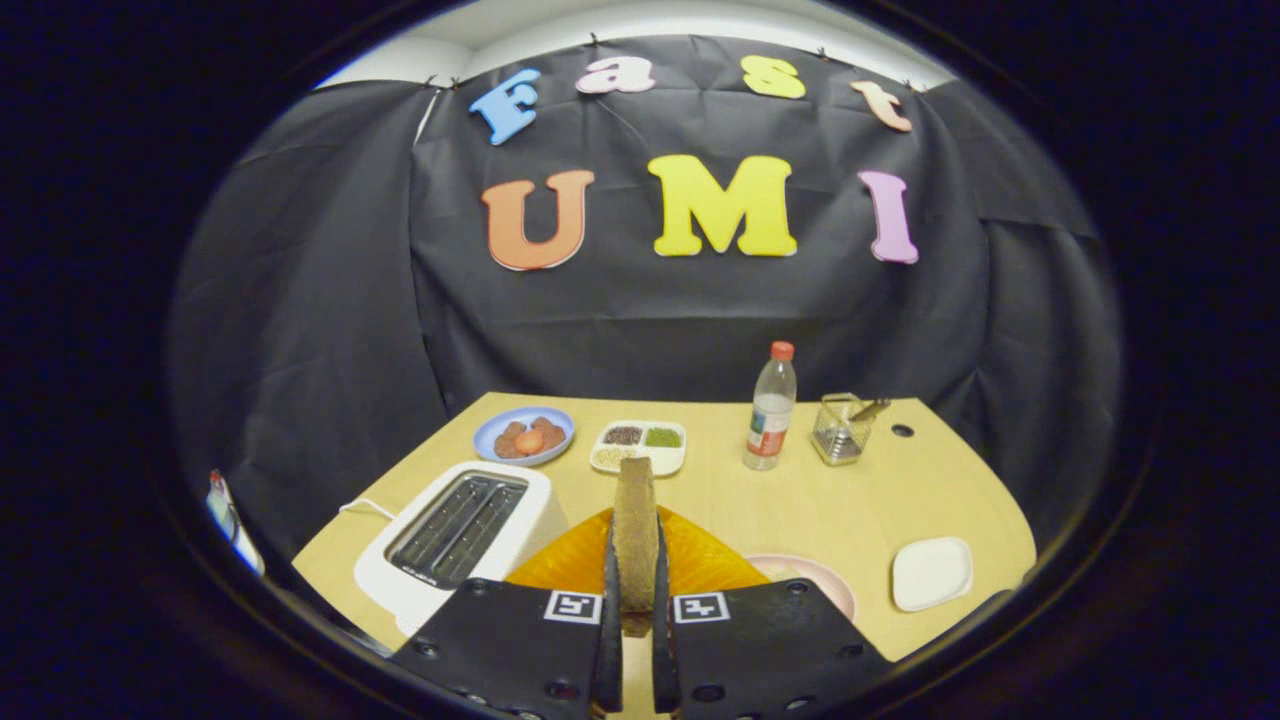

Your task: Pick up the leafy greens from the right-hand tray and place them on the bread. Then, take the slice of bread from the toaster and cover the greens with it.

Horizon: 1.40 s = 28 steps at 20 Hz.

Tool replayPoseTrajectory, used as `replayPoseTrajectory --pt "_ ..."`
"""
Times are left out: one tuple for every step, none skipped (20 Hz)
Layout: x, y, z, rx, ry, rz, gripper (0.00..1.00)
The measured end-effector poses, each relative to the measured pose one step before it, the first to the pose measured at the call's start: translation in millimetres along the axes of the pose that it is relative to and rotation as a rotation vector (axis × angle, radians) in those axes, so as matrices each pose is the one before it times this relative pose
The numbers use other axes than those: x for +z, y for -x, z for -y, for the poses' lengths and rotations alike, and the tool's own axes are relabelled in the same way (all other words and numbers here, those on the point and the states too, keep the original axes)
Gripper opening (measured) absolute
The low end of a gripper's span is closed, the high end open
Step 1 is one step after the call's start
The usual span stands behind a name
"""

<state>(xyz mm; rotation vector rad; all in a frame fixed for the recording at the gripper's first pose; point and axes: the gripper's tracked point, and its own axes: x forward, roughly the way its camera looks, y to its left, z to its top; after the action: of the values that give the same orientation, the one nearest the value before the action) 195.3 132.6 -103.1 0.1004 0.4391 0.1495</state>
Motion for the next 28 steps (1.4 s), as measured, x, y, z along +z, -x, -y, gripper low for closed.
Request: replayPoseTrajectory --pt "-9.91 -4.39 9.73 -0.00651 -0.01575 -0.01489 0.11" --pt "-7.77 -3.37 7.14 -0.00114 -0.01447 -0.01404 0.11" --pt "-9.94 -3.98 6.14 0.00284 -0.01917 -0.01695 0.11" --pt "-7.95 -3.28 6.80 0.00038 -0.01923 -0.01371 0.11" --pt "-7.58 -2.86 6.51 0.00329 -0.01767 -0.01364 0.11" --pt "-4.65 -2.30 5.38 0.00781 -0.01400 -0.00449 0.11" --pt "-4.59 -2.14 5.81 0.00467 -0.01425 -0.00331 0.11" --pt "-4.07 -1.77 4.66 0.01612 -0.01701 -0.00352 0.11" --pt "-6.11 -3.09 4.82 0.01361 -0.00882 -0.01175 0.11" --pt "-3.22 -2.09 7.88 0.00373 -0.01342 -0.00361 0.11" --pt "-2.05 -0.89 6.65 0.00571 -0.01742 0.00121 0.11" --pt "-2.83 -1.07 5.68 0.01084 -0.01522 -0.00798 0.11" --pt "-2.00 -1.87 8.41 0.00218 -0.01164 0.00079 0.11" --pt "-0.89 -0.58 9.83 -0.01042 -0.00173 0.00586 0.11" --pt "-3.26 -2.06 11.10 -0.02151 0.00913 -0.00123 0.11" --pt "-2.55 -2.30 10.79 -0.01731 0.01286 0.00499 0.11" --pt "-2.56 -2.36 6.63 -0.00711 0.00634 0.00026 0.11" --pt "-4.77 -1.65 5.60 -0.00663 0.00474 -0.00239 0.11" --pt "-4.46 -2.33 5.62 -0.00387 -0.00063 -0.00273 0.12" --pt "-3.24 -3.06 4.61 -0.00046 -0.00738 -0.00525 0.12" --pt "-2.51 -2.69 2.93 -0.00039 -0.00649 -0.00071 0.14" --pt "-1.98 -1.12 3.14 0.00072 -0.00655 -0.00139 0.14" --pt "-2.53 -1.69 2.17 0.00006 -0.00299 0.00308 0.14" --pt "-2.04 -1.52 1.96 -0.00615 0.00314 0.00474 0.14" --pt "-2.67 -0.67 3.67 -0.01273 0.01826 0.00450 0.19" --pt "-2.27 -1.30 4.45 -0.02563 0.02603 0.00843 0.20" --pt "-2.17 -1.20 0.92 -0.00853 0.03099 0.01033 0.30" --pt "0.67 0.51 0.97 -0.02111 0.03688 0.02164 0.32"
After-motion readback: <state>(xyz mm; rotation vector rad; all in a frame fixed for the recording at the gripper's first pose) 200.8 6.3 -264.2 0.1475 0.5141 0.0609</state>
